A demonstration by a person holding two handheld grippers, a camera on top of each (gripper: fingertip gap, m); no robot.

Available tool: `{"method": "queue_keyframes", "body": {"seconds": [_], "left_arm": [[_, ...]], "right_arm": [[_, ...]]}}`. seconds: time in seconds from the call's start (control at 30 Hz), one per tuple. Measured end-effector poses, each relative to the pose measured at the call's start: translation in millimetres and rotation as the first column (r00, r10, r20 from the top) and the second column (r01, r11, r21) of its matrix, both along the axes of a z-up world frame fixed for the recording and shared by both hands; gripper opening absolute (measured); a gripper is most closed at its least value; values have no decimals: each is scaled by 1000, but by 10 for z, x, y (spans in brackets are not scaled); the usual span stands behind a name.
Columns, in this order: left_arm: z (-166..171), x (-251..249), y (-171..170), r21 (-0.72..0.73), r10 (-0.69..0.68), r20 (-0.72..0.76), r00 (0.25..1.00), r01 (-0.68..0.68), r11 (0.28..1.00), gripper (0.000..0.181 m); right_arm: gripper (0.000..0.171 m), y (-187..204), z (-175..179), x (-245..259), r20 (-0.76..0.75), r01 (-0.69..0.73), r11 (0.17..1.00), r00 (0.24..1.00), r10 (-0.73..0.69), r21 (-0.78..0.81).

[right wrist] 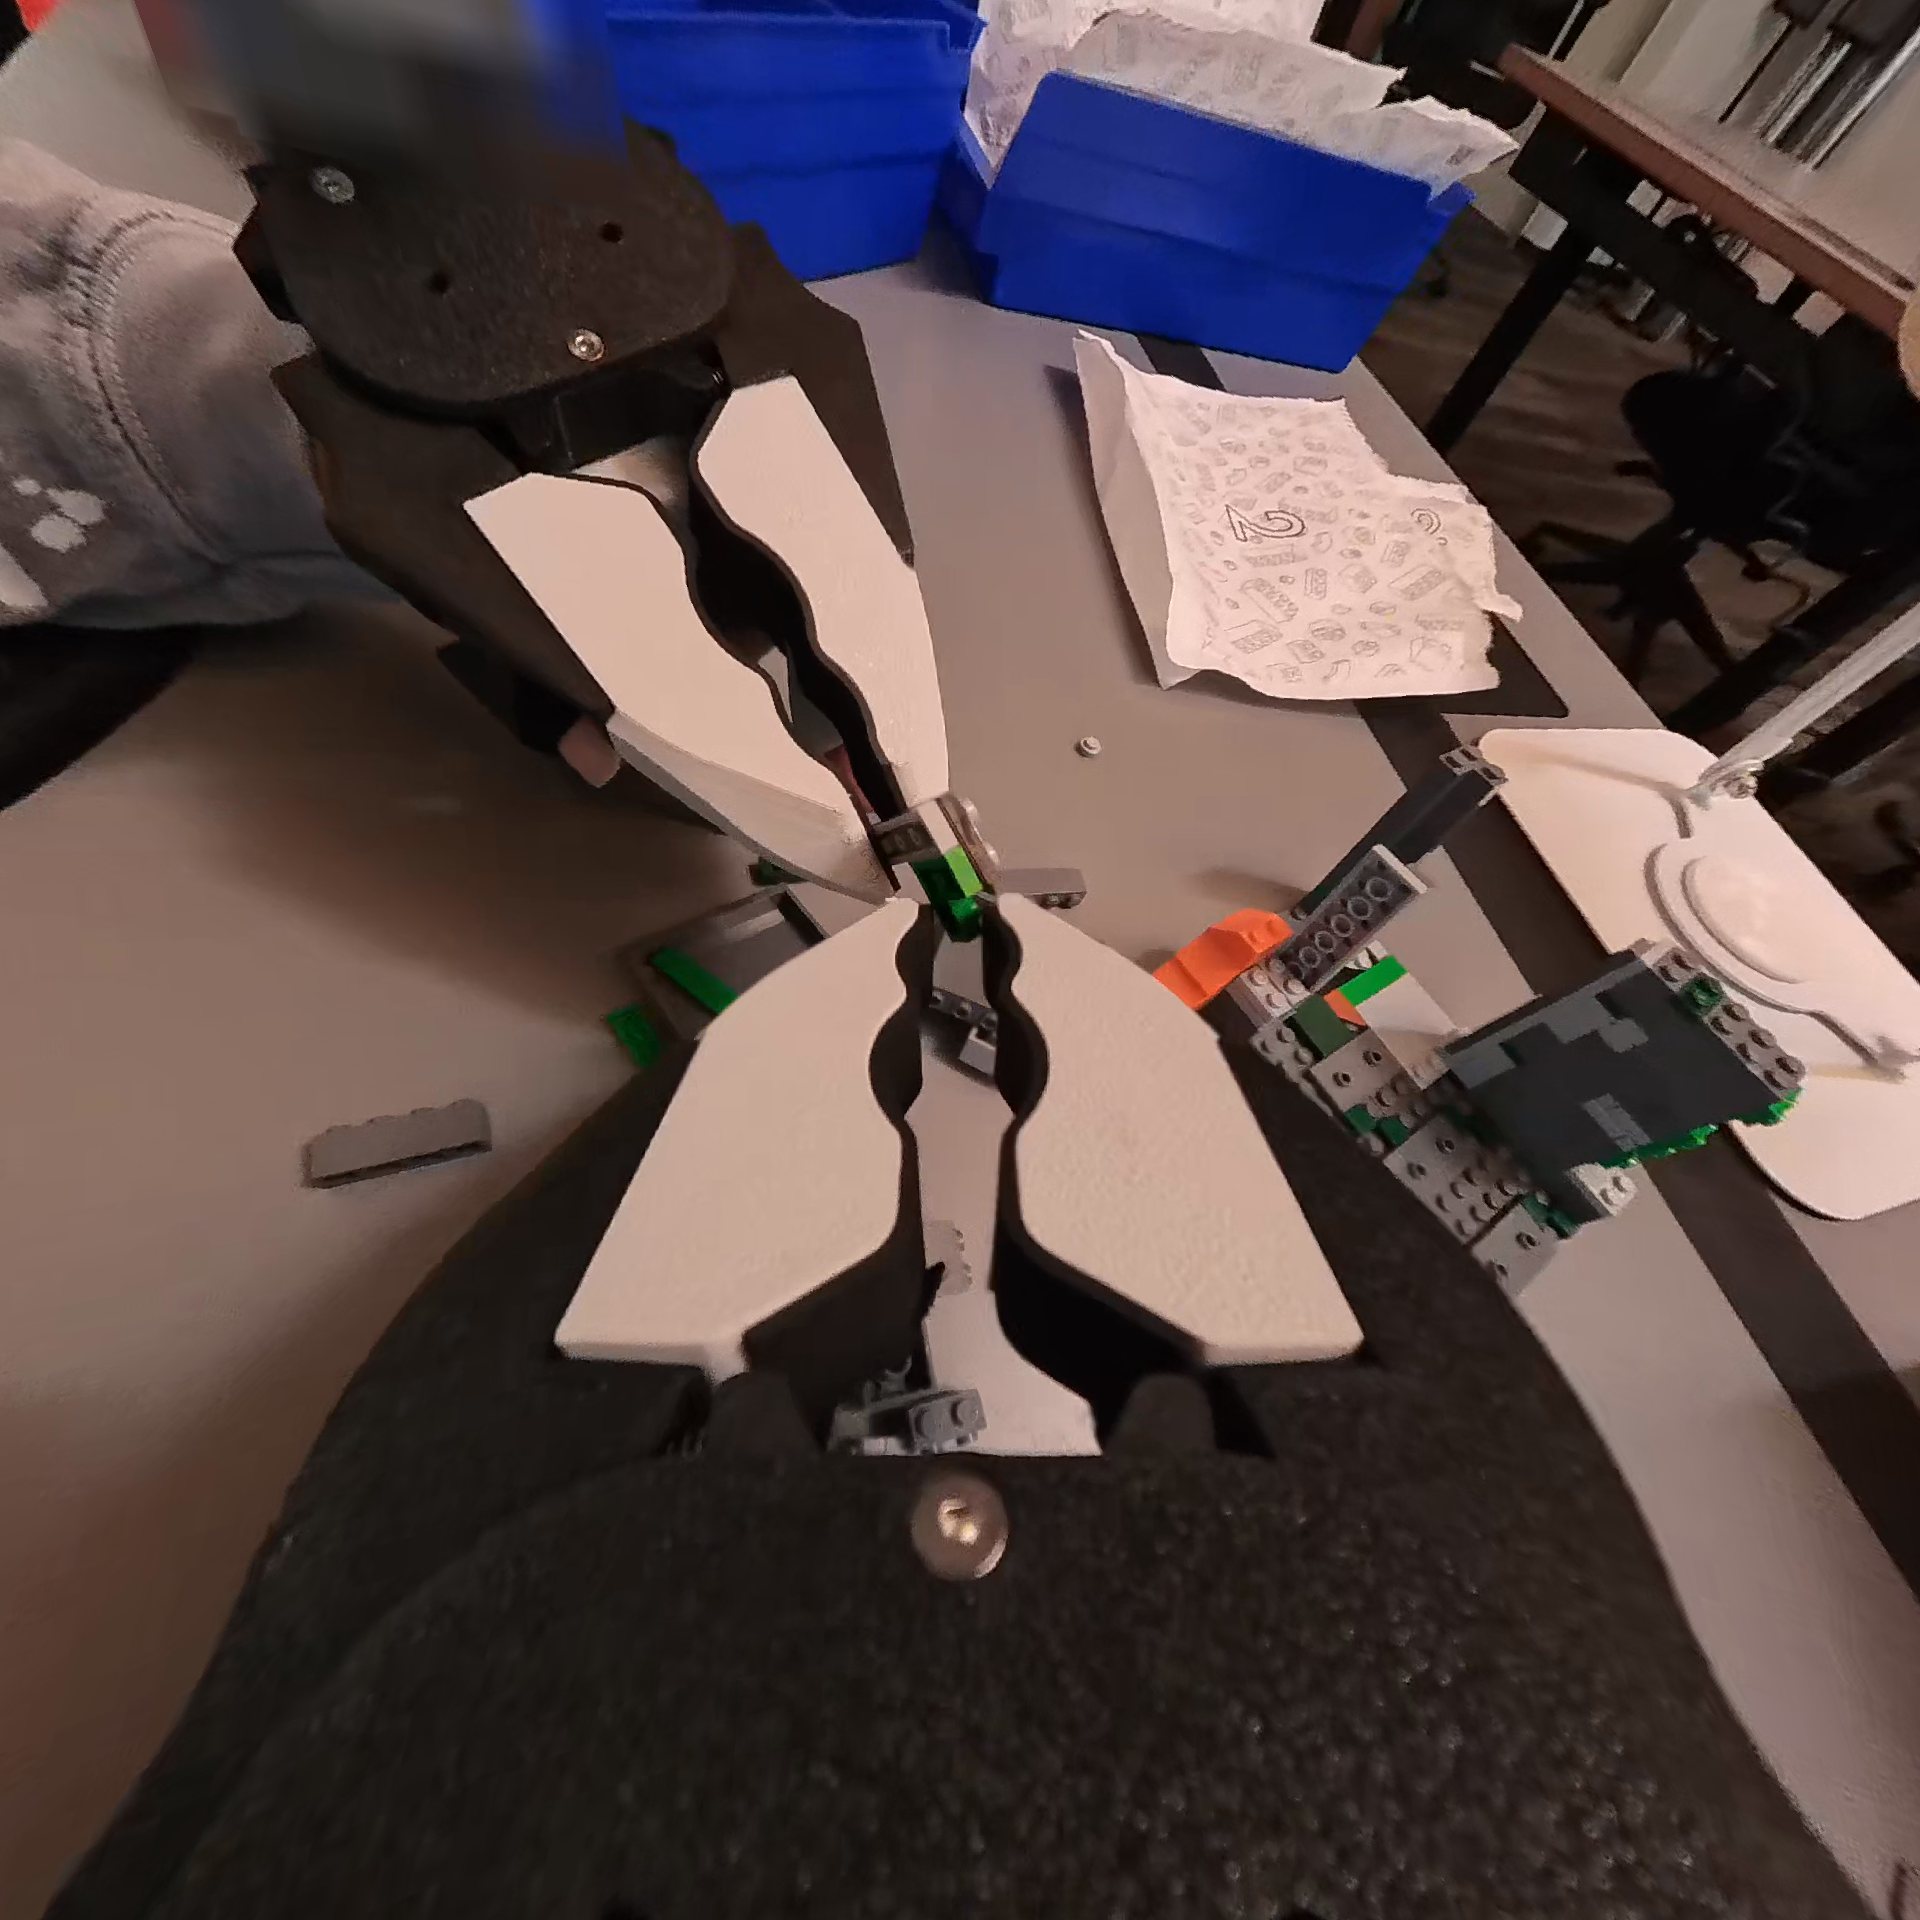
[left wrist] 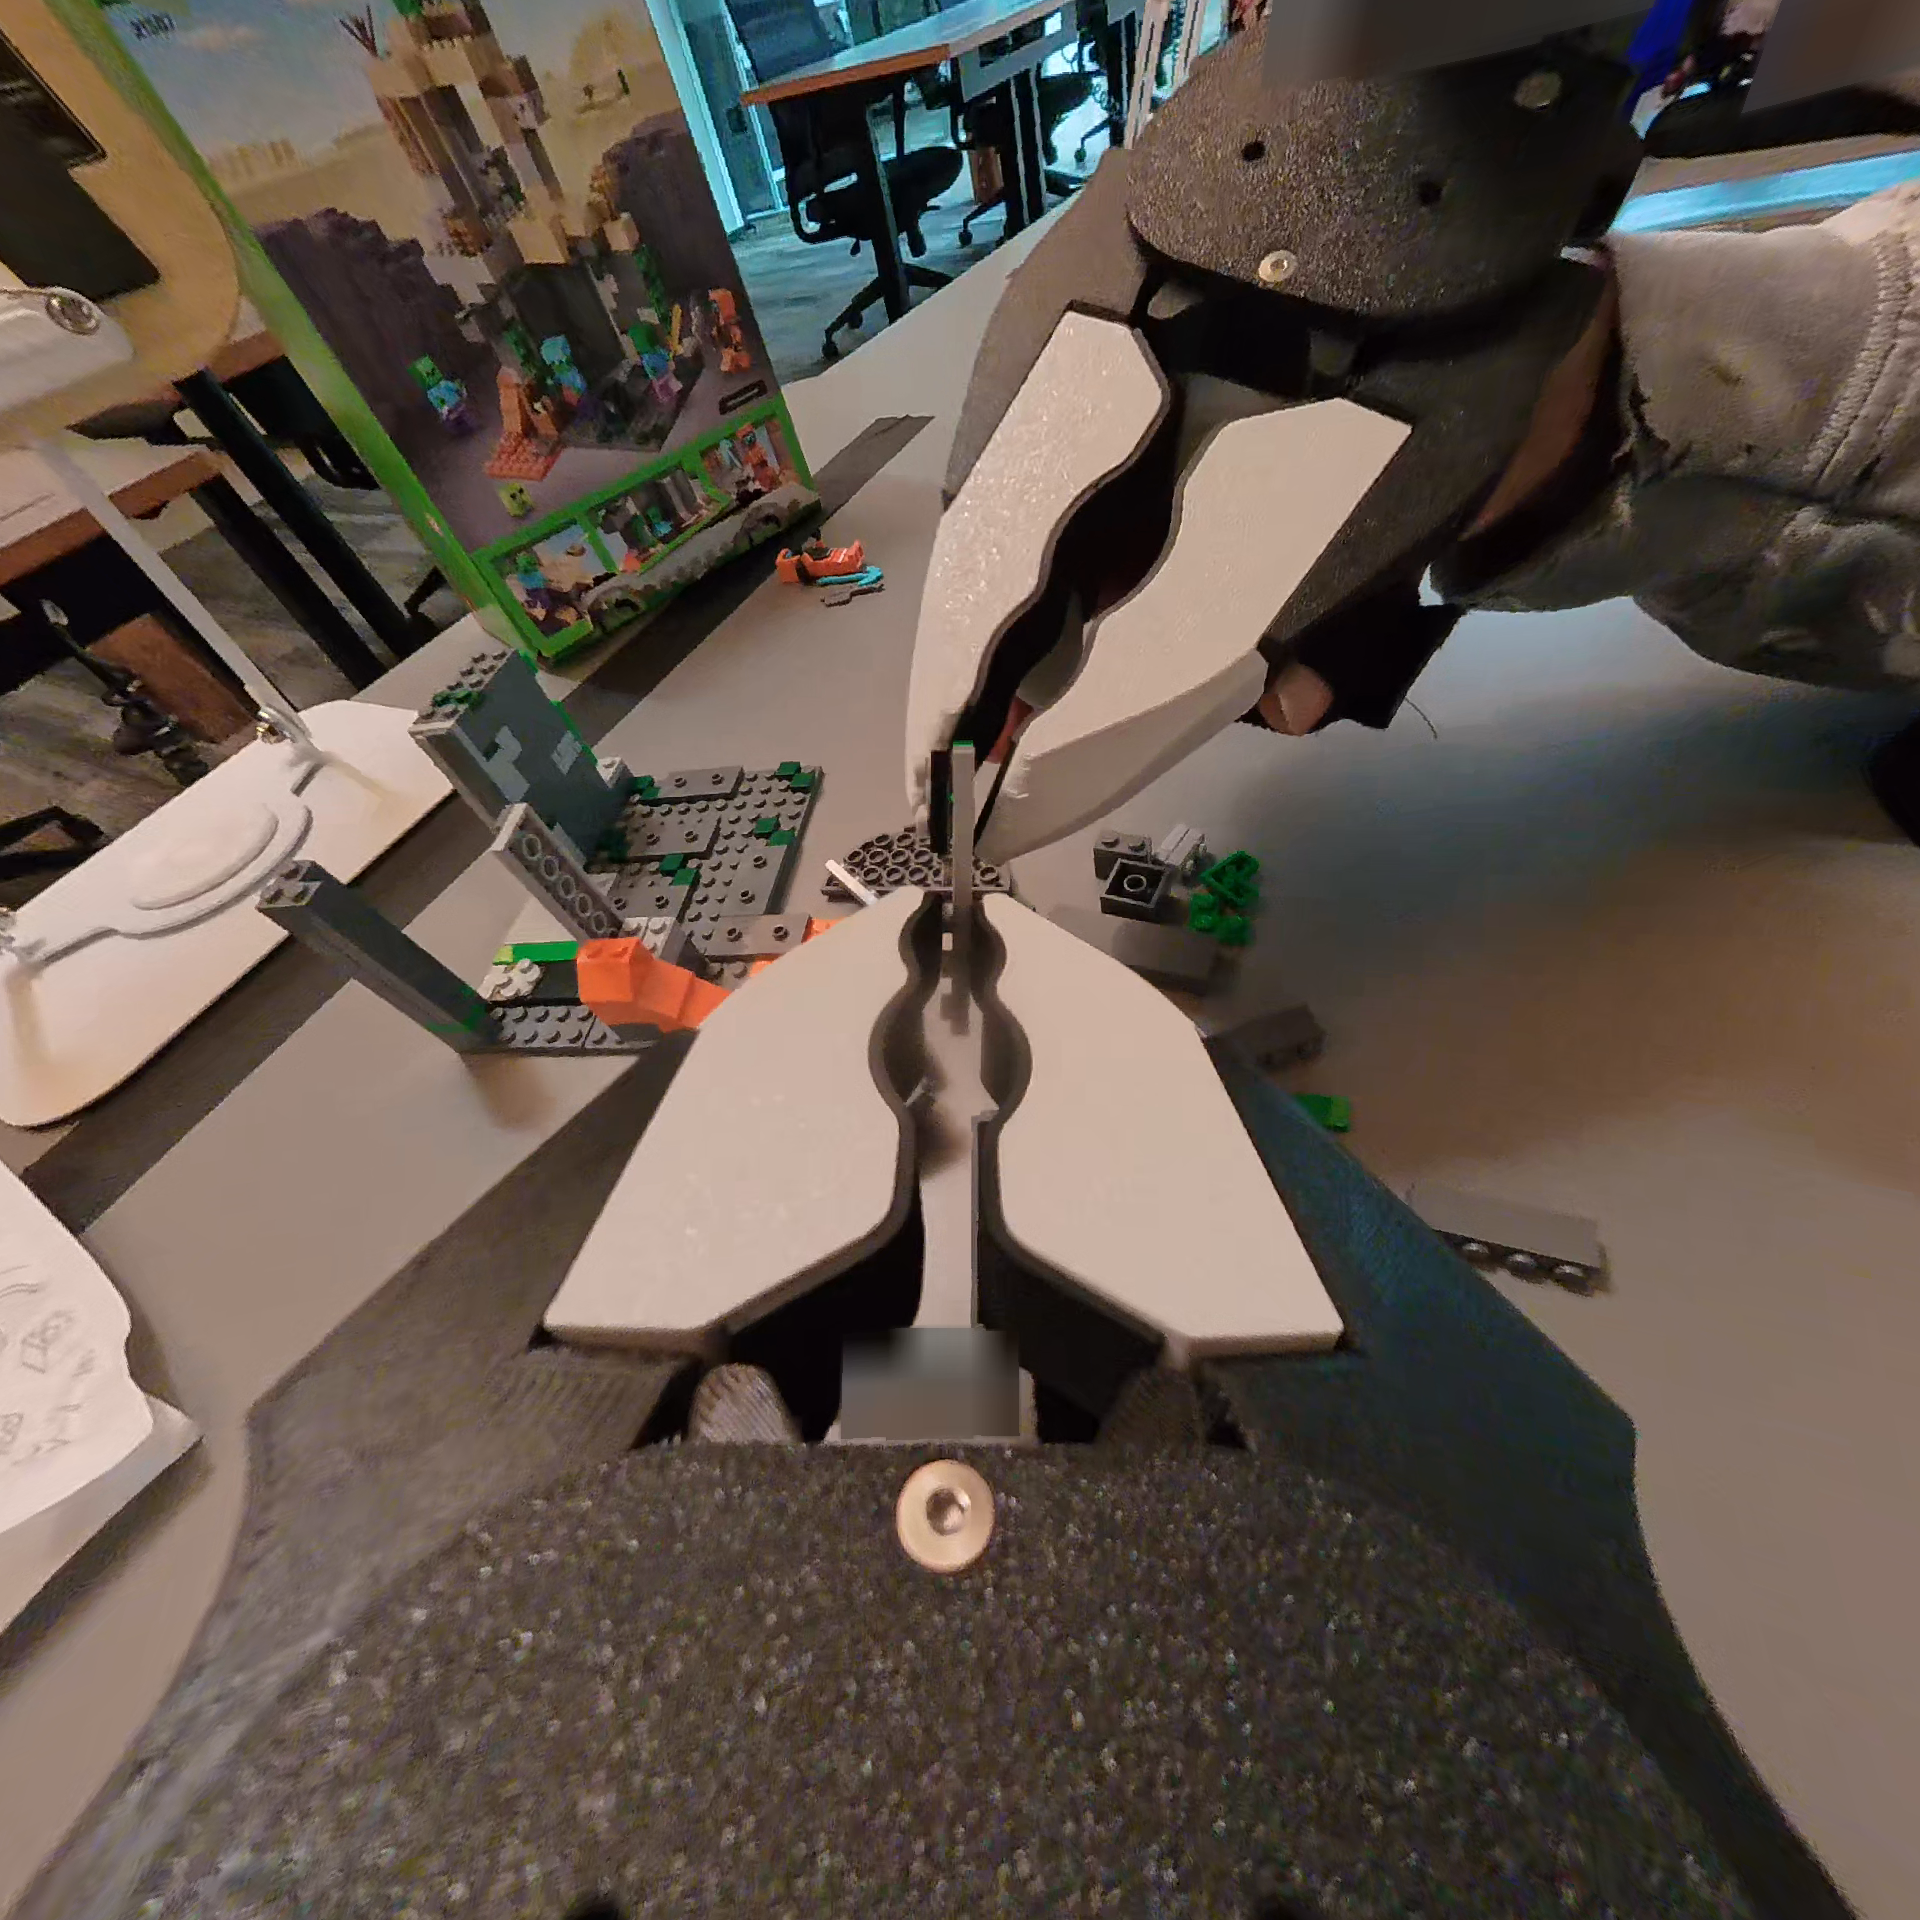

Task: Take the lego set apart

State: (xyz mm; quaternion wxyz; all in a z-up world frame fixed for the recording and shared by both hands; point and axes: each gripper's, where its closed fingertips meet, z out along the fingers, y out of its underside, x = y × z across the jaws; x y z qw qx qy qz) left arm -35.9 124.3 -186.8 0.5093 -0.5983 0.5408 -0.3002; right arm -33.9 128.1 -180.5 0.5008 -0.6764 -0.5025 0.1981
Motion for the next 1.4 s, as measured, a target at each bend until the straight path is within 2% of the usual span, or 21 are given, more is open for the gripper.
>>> {"method": "queue_keyframes", "body": {"seconds": [0.1, 0.23, 0.57, 0.8, 0.9, 1.03, 1.07, 1.13, 1.23, 1.3, 1.4], "left_arm": [[-6, -7, 34, -30, 28, -17, 999, -28, 999, 5], [-27, -7, 141, -56, 130, -55, 990, -133, 989, 6], [-126, -5, 272, -76, 258, -102, 961, -266, 961, 7], [-178, -3, 294, -92, 296, -123, 947, -308, 947, 7], [-159, 22, 254, -90, 263, -112, 958, -274, 958, 7], [-63, 63, 118, 115, 155, -107, 982, -142, 983, 6], [-49, 68, 114, 164, 165, -126, 978, -144, 976, 6], [-36, 72, 108, 306, 191, -167, 967, -133, 943, 6], [-55, 83, 102, 442, 228, -218, 949, -112, 890, 6], [-34, 91, 104, 499, 243, -224, 944, -104, 861, 6], [-83, 74, 114, 529, 257, -256, 932, -88, 844, 6]], "right_arm": [[8, 24, 2, 0, 15, 20, 1000, 1000, -20, 6], [7, 105, -26, 20, 57, 94, 996, 994, -94, 1], [6, 206, -151, 52, 91, 234, 963, 971, -223, -131], [6, 198, -222, 62, 84, 276, 929, 961, -263, -247], [6, 164, -205, 83, 70, 246, 936, 969, -236, -253], [6, 42, -86, 116, -2, 117, 969, 993, -121, -217], [7, 27, -61, 133, -25, 106, 967, 993, -115, -230], [22, -18, -34, 158, -51, 75, 963, 994, -92, -258], [29, -77, 1, 146, -66, 41, 965, 996, -60, -260], [29, -77, -22, 121, -42, 49, 967, 997, -61, -250], [17, -35, -33, 74, -10, 68, 983, 997, -70, -168]]}}
